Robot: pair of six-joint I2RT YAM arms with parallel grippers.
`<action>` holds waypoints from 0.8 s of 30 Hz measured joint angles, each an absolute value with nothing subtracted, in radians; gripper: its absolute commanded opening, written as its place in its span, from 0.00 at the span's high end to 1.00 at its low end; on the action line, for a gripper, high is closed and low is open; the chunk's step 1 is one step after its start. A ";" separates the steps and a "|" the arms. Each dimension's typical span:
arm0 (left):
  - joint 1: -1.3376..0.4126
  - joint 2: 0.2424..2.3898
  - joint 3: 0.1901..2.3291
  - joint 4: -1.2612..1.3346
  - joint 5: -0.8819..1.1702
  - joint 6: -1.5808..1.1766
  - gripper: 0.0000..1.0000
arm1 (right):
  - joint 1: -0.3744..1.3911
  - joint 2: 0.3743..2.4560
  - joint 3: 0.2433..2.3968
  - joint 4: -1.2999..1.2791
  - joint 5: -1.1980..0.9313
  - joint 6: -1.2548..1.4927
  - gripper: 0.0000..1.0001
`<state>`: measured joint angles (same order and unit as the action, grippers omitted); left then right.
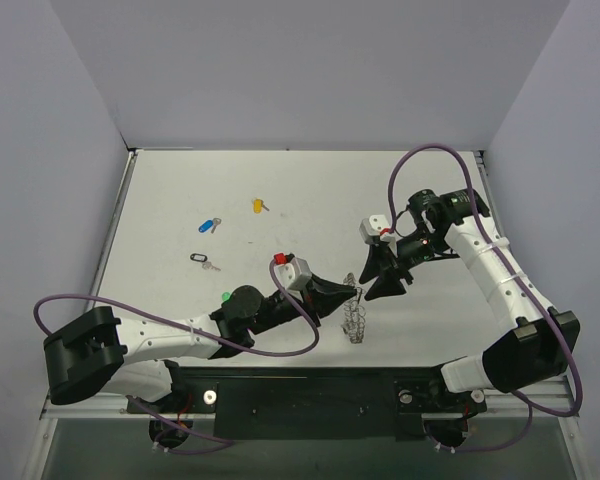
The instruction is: Put the keys on the keyring
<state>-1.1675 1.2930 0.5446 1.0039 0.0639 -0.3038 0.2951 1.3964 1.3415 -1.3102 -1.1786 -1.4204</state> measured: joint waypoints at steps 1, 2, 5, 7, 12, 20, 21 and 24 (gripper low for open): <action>-1.168 1.293 0.545 1.002 0.060 -0.304 1.00 | 0.295 1.396 1.341 -1.310 -1.179 -1.420 0.62; -1.168 1.293 0.545 1.000 0.053 -0.304 1.00 | 0.295 1.394 1.341 -1.310 -1.179 -1.420 0.61; -1.168 1.293 0.545 0.995 0.040 -0.304 1.00 | 0.295 1.386 1.341 -1.310 -1.178 -1.420 0.61; -1.168 1.293 0.545 0.995 0.032 -0.304 1.00 | 0.295 1.377 1.341 -1.310 -1.178 -1.420 0.61; -1.168 1.293 0.545 0.990 0.026 -0.305 1.00 | 0.295 1.367 1.342 -1.311 -1.179 -1.419 0.63; -1.168 1.293 0.545 0.991 0.026 -0.309 1.00 | 0.295 1.369 1.356 -1.311 -1.179 -1.417 0.77; -1.168 1.293 0.545 0.991 0.026 -0.310 1.00 | 0.295 1.370 1.358 -1.311 -1.179 -1.417 0.79; -1.168 1.293 0.545 0.991 0.026 -0.311 1.00 | 0.296 1.371 1.362 -1.311 -1.179 -1.417 0.81</action>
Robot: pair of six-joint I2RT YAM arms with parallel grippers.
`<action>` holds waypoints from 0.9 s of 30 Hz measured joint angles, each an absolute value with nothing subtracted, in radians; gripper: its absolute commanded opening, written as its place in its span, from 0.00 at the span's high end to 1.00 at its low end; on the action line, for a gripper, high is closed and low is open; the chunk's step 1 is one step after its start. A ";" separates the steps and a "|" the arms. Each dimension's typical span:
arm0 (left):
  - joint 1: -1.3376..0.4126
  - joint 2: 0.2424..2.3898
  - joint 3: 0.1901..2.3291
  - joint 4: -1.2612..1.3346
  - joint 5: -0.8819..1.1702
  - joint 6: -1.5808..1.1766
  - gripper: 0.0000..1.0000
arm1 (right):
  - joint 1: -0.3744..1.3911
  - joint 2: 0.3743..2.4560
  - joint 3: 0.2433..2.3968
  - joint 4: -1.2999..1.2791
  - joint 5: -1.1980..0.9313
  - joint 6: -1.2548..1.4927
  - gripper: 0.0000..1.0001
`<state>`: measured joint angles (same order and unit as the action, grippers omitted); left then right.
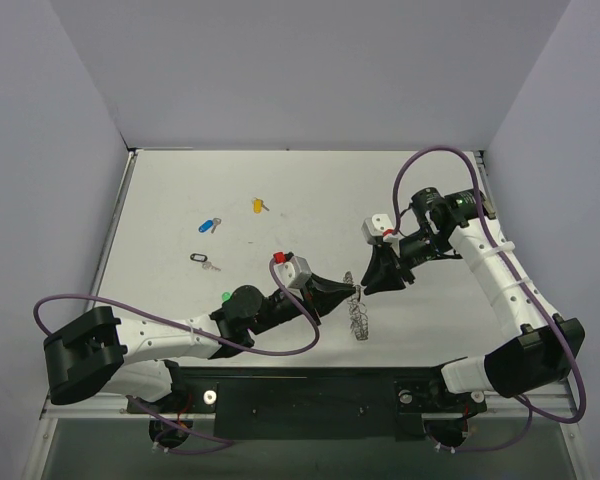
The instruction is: Put the keys on the keyring
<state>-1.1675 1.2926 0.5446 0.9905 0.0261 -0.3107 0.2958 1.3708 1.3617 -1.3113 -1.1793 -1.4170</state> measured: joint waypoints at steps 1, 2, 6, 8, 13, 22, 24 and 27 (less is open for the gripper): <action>-1.168 1.293 0.545 0.991 0.026 -0.311 1.00 | 0.296 1.371 1.362 -1.311 -1.179 -1.417 0.82; -1.168 1.293 0.545 0.991 0.026 -0.311 1.00 | 0.296 1.371 1.362 -1.311 -1.179 -1.417 0.82; -1.168 1.293 0.545 0.991 0.026 -0.311 1.00 | 0.302 1.375 1.362 -1.311 -1.179 -1.417 0.83; -1.168 1.293 0.545 0.991 0.026 -0.312 1.00 | 0.303 1.377 1.362 -1.311 -1.179 -1.417 0.83; -1.168 1.293 0.545 0.991 0.026 -0.312 1.00 | 0.303 1.381 1.362 -1.311 -1.179 -1.417 0.86; -1.164 1.293 0.545 0.990 0.018 -0.312 1.00 | 0.309 1.382 1.362 -1.313 -1.179 -1.418 1.00; -1.163 1.293 0.545 0.990 0.015 -0.312 1.00 | 0.309 1.382 1.362 -1.313 -1.179 -1.419 1.00; -1.163 1.293 0.545 0.990 0.015 -0.312 1.00 | 0.309 1.382 1.362 -1.313 -1.179 -1.419 1.00</action>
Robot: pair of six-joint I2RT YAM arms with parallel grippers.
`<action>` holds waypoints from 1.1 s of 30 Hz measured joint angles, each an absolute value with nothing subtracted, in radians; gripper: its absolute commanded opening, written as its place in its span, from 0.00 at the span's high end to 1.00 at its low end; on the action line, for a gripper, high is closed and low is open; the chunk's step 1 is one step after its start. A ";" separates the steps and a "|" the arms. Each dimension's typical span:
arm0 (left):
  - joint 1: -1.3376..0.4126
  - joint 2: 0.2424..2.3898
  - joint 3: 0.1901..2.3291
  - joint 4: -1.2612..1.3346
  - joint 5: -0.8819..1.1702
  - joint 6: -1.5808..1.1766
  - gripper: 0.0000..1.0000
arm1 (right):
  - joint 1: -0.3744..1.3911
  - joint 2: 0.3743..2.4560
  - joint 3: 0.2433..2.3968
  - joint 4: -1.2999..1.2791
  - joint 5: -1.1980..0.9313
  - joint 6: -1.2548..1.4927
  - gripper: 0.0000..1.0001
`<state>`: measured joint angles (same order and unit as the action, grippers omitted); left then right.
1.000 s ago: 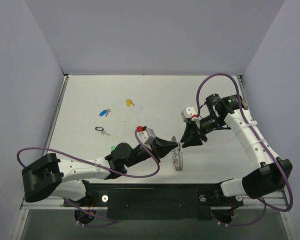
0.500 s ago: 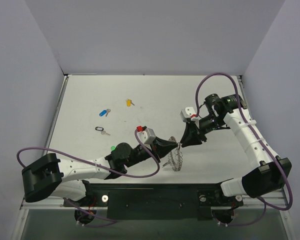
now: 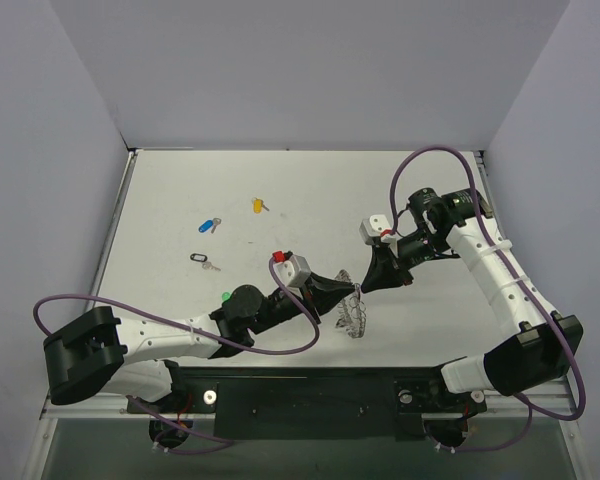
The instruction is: Put the keys on the keyring
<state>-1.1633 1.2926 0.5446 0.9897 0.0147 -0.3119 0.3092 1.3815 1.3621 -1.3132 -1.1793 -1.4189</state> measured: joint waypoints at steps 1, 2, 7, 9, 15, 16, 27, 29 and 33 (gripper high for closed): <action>-1.163 1.293 0.545 0.990 0.015 -0.312 1.00 | 0.309 1.382 1.362 -1.313 -1.179 -1.419 1.00; -1.163 1.293 0.545 0.991 0.015 -0.312 1.00 | 0.309 1.382 1.362 -1.313 -1.179 -1.419 1.00; -1.163 1.293 0.545 0.992 0.000 -0.313 1.00 | 0.310 1.382 1.362 -1.313 -1.179 -1.419 1.00; -1.163 1.293 0.545 0.993 -0.004 -0.313 1.00 | 0.315 1.382 1.362 -1.312 -1.179 -1.415 1.00; -1.163 1.293 0.536 1.014 -0.022 -0.319 1.00 | 0.336 1.379 1.344 -1.309 -1.177 -1.365 1.00; -1.164 1.293 0.533 1.015 -0.023 -0.321 1.00 | 0.341 1.378 1.339 -1.305 -1.176 -1.353 1.00; -1.166 1.293 0.519 1.023 -0.023 -0.331 1.00 | 0.350 1.363 1.324 -1.292 -1.175 -1.289 1.00; -1.166 1.293 0.518 1.024 -0.023 -0.331 1.00 | 0.350 1.362 1.324 -1.291 -1.174 -1.285 1.00; -1.166 1.293 0.516 1.024 -0.023 -0.331 1.00 | 0.349 1.359 1.324 -1.290 -1.173 -1.282 1.00</action>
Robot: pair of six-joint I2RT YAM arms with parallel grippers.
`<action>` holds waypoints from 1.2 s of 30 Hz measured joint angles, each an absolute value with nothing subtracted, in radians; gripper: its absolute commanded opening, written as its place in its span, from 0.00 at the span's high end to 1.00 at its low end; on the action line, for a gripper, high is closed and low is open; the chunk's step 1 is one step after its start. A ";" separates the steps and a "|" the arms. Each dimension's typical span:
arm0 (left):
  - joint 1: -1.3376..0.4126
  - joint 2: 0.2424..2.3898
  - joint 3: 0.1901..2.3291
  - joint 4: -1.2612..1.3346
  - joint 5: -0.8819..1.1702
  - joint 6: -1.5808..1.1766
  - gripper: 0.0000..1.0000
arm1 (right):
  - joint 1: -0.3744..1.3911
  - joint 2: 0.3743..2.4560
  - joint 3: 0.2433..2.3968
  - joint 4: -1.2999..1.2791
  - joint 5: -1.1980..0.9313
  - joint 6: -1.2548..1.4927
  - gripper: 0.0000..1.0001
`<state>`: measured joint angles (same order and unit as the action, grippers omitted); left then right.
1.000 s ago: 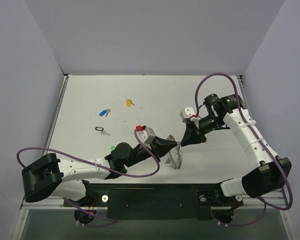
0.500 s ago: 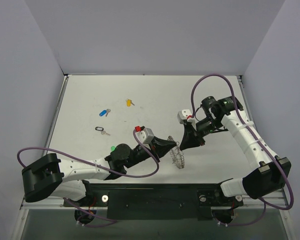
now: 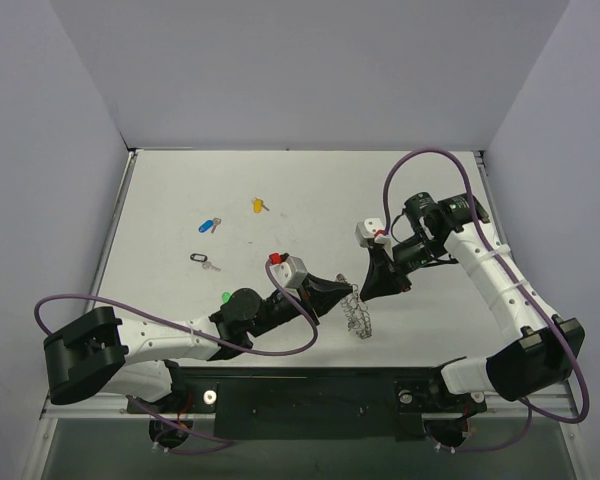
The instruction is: Put the keys on the keyring
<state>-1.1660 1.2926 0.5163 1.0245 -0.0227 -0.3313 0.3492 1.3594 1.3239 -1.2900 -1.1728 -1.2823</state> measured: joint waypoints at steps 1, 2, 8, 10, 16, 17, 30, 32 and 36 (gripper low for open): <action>-1.166 1.293 0.516 1.024 -0.023 -0.331 1.00 | 0.348 1.357 1.324 -1.290 -1.171 -1.282 1.00; -1.166 1.293 0.516 1.024 -0.022 -0.332 1.00 | 0.348 1.356 1.324 -1.290 -1.170 -1.282 1.00; -1.166 1.293 0.516 1.021 -0.020 -0.334 1.00 | 0.340 1.346 1.324 -1.290 -1.164 -1.279 1.00; -1.166 1.293 0.516 1.021 -0.022 -0.334 1.00 | 0.339 1.346 1.325 -1.291 -1.158 -1.275 1.00; -1.163 1.293 0.516 1.020 -0.020 -0.337 1.00 | 0.339 1.346 1.330 -1.299 -1.145 -1.260 1.00; -1.163 1.293 0.516 1.020 -0.018 -0.337 1.00 | 0.338 1.346 1.330 -1.299 -1.143 -1.259 1.00; -1.163 1.293 0.517 1.005 -0.013 -0.338 1.00 | 0.332 1.346 1.332 -1.302 -1.140 -1.254 0.97; -1.163 1.293 0.516 1.002 -0.013 -0.338 1.00 | 0.332 1.346 1.332 -1.302 -1.140 -1.253 0.96; -1.163 1.293 0.516 0.998 -0.013 -0.338 1.00 | 0.327 1.346 1.332 -1.302 -1.140 -1.253 0.95</action>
